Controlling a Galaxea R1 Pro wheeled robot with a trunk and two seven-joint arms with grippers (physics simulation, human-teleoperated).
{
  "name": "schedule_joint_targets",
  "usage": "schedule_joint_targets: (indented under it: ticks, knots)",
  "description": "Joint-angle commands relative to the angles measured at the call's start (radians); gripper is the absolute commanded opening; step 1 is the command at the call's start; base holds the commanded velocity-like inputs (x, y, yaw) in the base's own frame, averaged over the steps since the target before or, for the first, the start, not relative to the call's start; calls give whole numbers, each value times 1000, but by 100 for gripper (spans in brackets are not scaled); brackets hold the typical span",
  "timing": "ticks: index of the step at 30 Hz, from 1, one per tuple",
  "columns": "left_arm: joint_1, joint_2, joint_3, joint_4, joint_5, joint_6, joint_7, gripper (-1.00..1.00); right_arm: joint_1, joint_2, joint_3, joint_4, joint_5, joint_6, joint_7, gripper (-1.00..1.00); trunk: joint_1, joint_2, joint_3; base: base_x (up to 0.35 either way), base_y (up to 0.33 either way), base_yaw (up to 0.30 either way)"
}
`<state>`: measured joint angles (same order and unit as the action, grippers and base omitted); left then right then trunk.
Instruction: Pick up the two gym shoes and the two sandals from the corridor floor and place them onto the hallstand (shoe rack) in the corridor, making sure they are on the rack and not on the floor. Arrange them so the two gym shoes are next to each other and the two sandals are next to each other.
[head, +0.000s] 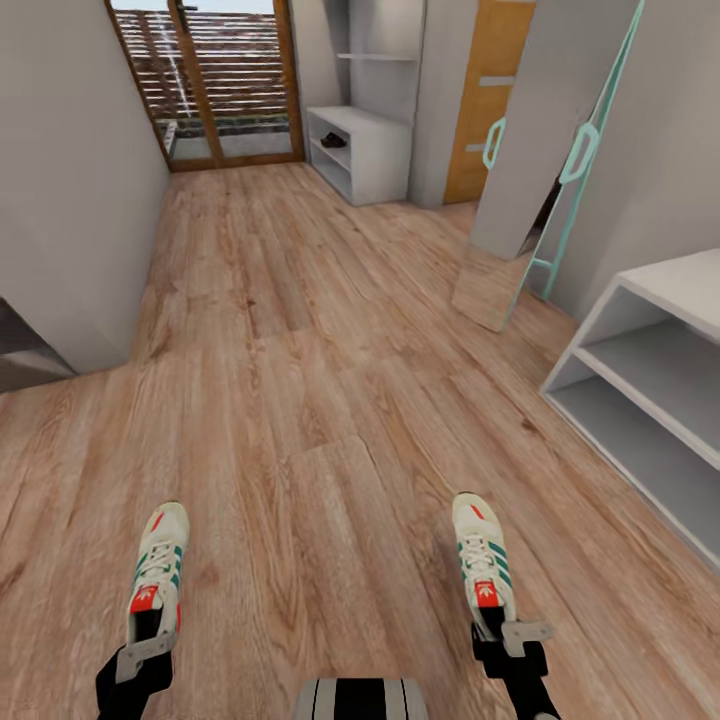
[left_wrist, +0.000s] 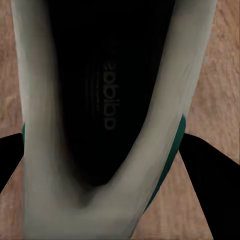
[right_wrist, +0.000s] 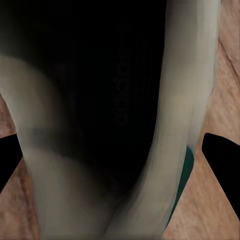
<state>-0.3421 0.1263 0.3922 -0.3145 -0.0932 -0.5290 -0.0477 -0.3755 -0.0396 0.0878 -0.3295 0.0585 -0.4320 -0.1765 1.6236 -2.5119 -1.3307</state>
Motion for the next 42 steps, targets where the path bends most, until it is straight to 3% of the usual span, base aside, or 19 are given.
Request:
schedule_joint_targets:
  ticks: [1,10,29,30,33,42]
  knots:
    - [1,-1,8,2,-10,-7,-1,-100,0,-3,8,13,6,-22,-11,-100,0,0,-1,0,0,274]
    - [14,-1,8,2,-9,-13,3,-100,0,-8,8,58,6,-117,-12,-100,0,0,-1,0,0,278]
    - [17,-1,7,3,-9,-14,3,-100,0,-8,7,95,-6,-150,-12,-100,0,0,12,0,0,254]
    - [17,-1,8,4,-10,-14,3,-100,0,-8,7,96,-49,-152,-11,-100,-1,0,17,0,0,205]
    - [17,-1,7,6,-10,-14,3,-100,0,-8,8,96,-69,-152,-11,-100,-2,1,32,0,0,183]
    - [17,-1,7,6,-10,-14,3,-100,0,-8,9,97,-72,-152,-11,-100,-6,3,80,0,0,89]
